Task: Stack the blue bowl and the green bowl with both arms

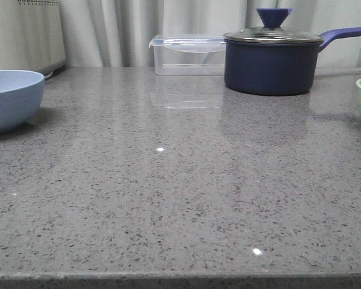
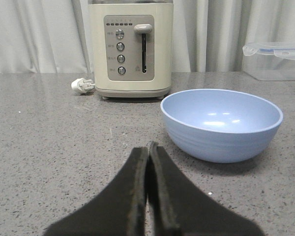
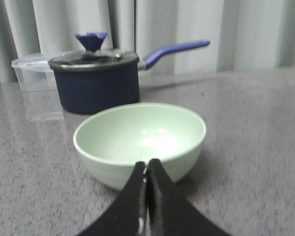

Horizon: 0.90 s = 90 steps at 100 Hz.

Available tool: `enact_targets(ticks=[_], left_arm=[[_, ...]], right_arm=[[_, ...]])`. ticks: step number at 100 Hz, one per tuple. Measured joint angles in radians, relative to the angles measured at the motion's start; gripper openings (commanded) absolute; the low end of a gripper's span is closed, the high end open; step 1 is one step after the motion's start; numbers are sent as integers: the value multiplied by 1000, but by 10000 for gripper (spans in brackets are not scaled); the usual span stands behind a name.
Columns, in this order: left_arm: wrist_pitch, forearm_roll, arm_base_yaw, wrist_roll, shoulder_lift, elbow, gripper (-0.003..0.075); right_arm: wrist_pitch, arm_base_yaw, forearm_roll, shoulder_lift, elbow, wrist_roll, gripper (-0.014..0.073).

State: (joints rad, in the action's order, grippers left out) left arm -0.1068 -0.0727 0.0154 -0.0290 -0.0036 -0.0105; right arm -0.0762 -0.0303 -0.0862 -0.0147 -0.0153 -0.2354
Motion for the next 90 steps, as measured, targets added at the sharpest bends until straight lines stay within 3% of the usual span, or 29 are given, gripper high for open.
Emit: enact_targets(ticks=[17,43,71,90], left_arm=[[-145,-4,0,0,27,-150,-20],[-305,-8,0,0,247,-384,-20],[-359,-9,0,0,450,-536,-20],[-386,-9,0,0,538,-565,-20]], right_arm=[[-194,0,22,37,118,-2,-72],[-403,0,31,237,353,-2,-72],[-489,0,33,451,533,-2,-72],[-482,0,33,518,565,-2,-72]])
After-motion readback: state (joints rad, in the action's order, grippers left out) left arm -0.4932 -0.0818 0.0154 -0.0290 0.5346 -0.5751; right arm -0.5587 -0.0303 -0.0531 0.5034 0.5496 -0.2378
